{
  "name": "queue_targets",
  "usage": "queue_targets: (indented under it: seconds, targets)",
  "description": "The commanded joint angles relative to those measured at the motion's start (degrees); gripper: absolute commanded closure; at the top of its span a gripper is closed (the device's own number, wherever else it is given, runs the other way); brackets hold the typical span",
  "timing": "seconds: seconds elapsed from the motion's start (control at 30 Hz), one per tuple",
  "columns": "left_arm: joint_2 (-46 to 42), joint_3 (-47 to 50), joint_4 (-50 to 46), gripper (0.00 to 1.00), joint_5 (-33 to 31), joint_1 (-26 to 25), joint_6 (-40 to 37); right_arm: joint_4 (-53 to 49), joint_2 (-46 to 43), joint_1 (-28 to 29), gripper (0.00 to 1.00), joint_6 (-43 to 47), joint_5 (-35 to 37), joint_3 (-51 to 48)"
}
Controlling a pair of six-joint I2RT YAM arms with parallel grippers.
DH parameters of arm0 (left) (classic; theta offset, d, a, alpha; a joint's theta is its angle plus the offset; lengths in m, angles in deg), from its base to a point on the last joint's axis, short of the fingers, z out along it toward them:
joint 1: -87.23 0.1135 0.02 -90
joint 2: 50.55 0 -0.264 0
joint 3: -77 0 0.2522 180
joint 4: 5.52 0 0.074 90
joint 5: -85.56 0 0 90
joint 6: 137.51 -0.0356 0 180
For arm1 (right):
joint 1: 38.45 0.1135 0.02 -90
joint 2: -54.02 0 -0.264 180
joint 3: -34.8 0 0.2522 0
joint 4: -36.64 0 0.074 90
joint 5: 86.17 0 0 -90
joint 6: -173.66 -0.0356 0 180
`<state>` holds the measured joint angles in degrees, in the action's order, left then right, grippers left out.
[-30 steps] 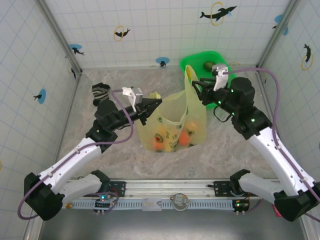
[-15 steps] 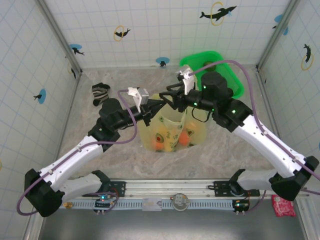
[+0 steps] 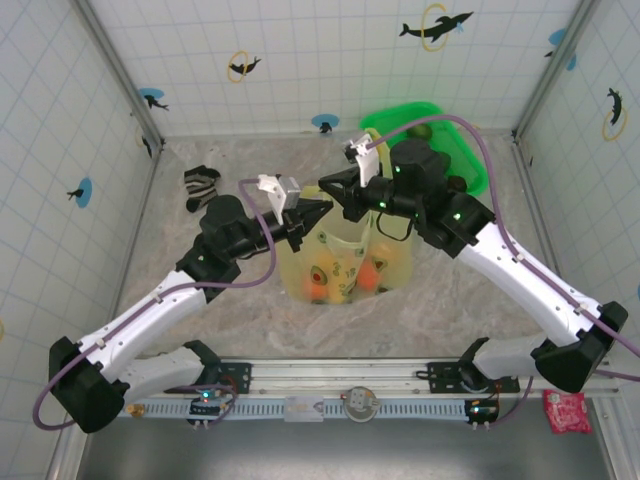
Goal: Place the fake fruits into the plastic bag and tie a complex knot
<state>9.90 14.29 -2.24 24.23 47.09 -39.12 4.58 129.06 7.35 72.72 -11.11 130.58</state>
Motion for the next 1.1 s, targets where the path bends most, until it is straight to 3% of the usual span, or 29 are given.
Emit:
queue_targets:
  seconds: [0.0,0.2,0.3,0.43,0.57,0.87,1.07]
  targets:
    - [0.29,-2.03,0.01,1.0,-0.68,-0.47,-1.7,0.3,0.45,0.24,1.0,0.22,-0.18,3.03]
    - [-0.05,-2.17,0.0,1.0,-1.4,-0.47,-1.87,0.28,0.98,0.03,1.0,0.13,-0.41,4.81]
    - [-0.06,-2.0,-0.06,1.0,-1.18,-0.47,-1.73,0.07,1.19,0.04,0.76,-0.27,-1.14,4.82]
    - [-0.04,-2.04,0.0,1.0,-1.05,-0.54,-1.58,-1.41,1.77,0.37,0.7,0.12,-1.33,4.43]
    - [-0.06,-2.07,-0.01,1.0,-1.02,-0.57,-1.59,-0.86,1.1,0.43,0.73,0.19,-0.48,2.43]
    - [-0.15,-1.85,-0.01,1.0,-1.22,-0.82,-1.52,0.0,0.8,0.43,1.0,-0.05,0.08,1.13]
    - [-0.47,-1.49,0.01,0.97,-1.7,-0.99,-1.35,0.94,-0.14,0.24,1.0,0.06,0.71,1.39]
